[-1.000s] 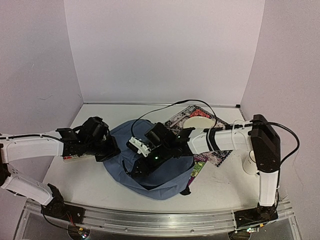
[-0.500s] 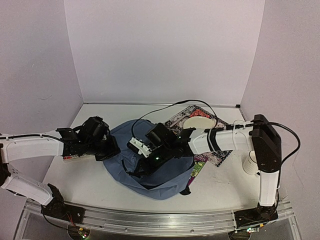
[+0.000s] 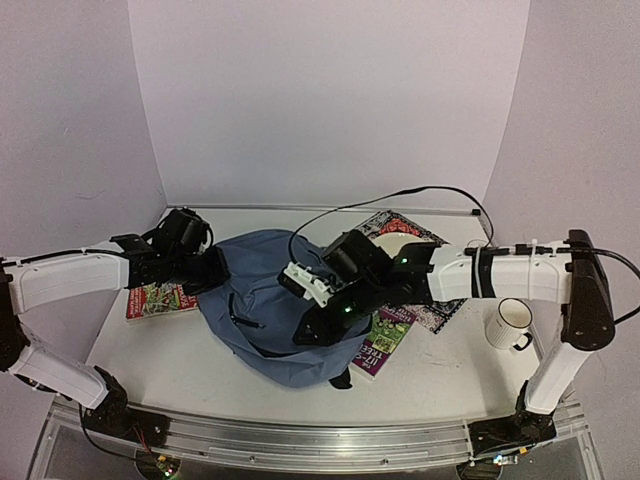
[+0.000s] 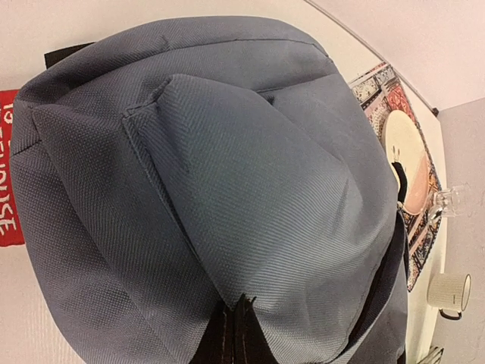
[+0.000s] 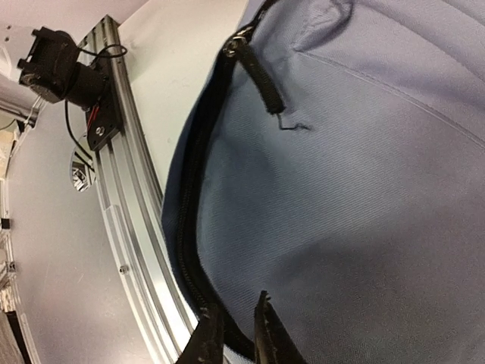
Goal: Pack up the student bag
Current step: Grab the largest pocket of the student bag.
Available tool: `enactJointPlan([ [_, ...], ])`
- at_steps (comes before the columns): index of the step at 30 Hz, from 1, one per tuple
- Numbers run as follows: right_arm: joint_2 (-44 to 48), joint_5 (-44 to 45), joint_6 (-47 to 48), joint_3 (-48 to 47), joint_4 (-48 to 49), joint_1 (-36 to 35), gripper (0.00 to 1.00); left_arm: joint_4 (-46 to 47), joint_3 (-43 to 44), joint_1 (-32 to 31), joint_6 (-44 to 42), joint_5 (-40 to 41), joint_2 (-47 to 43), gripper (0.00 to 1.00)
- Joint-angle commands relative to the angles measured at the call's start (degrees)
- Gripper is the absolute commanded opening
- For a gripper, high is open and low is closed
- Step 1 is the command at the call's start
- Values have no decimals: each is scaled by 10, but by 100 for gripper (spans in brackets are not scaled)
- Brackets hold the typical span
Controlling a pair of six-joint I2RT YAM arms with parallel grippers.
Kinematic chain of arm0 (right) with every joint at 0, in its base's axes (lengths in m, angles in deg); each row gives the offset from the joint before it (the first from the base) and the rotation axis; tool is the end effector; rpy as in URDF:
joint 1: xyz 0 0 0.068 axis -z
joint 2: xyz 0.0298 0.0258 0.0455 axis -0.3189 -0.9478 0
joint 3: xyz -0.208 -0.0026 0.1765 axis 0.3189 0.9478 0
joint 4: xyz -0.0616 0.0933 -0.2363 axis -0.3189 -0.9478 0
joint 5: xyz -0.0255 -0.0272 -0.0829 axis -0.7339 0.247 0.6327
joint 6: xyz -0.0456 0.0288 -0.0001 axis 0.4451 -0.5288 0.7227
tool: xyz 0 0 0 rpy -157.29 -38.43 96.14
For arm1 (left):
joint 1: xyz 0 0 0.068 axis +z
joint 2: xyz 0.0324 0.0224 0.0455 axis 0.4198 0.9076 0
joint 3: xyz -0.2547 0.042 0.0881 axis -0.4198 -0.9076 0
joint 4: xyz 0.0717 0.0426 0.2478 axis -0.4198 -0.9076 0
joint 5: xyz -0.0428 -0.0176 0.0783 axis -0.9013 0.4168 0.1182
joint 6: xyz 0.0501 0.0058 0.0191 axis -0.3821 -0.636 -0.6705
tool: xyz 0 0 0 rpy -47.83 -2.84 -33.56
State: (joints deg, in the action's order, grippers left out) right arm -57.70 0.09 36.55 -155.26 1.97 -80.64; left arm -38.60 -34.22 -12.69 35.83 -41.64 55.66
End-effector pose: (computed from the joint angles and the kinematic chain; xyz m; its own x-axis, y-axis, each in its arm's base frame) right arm 0.1778 0.3622 0.2642 -0.4467 -0.3894 -0.8055 -0.8924 0.2586 0.3699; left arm 0.2222 -0.1660 0.2442 -0.7838 -0.3421 -0.5183 -0.0630 0.8741 -0.4817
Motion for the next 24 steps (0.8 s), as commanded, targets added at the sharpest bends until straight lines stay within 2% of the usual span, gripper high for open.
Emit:
enactJointPlan([
  [1,-36,38,6,-50,-11,-2,23,33,24,2,-3,-21,-15,0],
  [5,-82,57,-5,-99,18,-2,34,49,-2,2,31,-46,-36,0],
  [9,-133,28,-20,-138,44,-2,41,59,-18,2,53,-57,-49,0],
  [13,-166,5,-35,-150,69,-1,53,68,-29,2,63,-69,-53,0],
  [19,-196,-35,-41,-166,94,-1,53,75,-35,1,67,-80,-54,0],
  [24,-212,-43,-48,-168,112,-2,48,78,-32,1,66,-85,-49,0],
])
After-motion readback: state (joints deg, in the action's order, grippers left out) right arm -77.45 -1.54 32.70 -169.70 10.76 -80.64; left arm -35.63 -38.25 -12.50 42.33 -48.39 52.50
